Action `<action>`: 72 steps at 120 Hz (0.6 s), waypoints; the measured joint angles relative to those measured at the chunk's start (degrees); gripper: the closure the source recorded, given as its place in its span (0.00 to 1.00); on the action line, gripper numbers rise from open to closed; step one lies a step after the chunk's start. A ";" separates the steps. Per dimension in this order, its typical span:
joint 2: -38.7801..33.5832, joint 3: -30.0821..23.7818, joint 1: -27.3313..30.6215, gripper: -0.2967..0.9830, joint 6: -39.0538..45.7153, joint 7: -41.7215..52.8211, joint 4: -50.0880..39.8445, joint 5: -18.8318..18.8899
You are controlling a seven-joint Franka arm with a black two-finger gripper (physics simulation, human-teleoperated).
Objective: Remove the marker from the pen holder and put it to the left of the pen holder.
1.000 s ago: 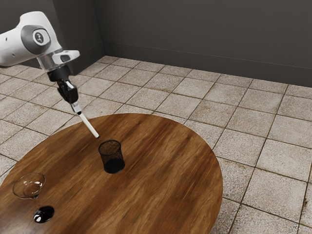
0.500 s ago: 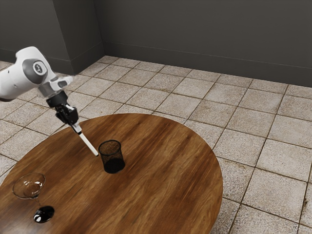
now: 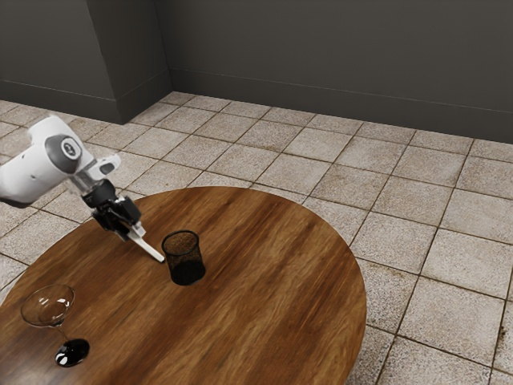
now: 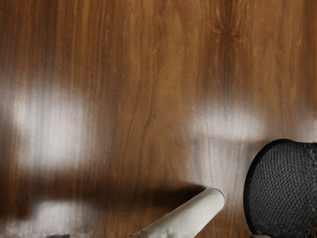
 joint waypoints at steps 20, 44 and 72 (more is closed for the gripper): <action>-2.98 -7.77 7.22 0.31 -0.43 0.42 -2.42 3.21; -5.12 -14.62 11.06 0.26 -2.72 0.86 -2.09 11.57; -13.83 -30.87 10.40 0.24 -10.79 1.20 4.88 23.09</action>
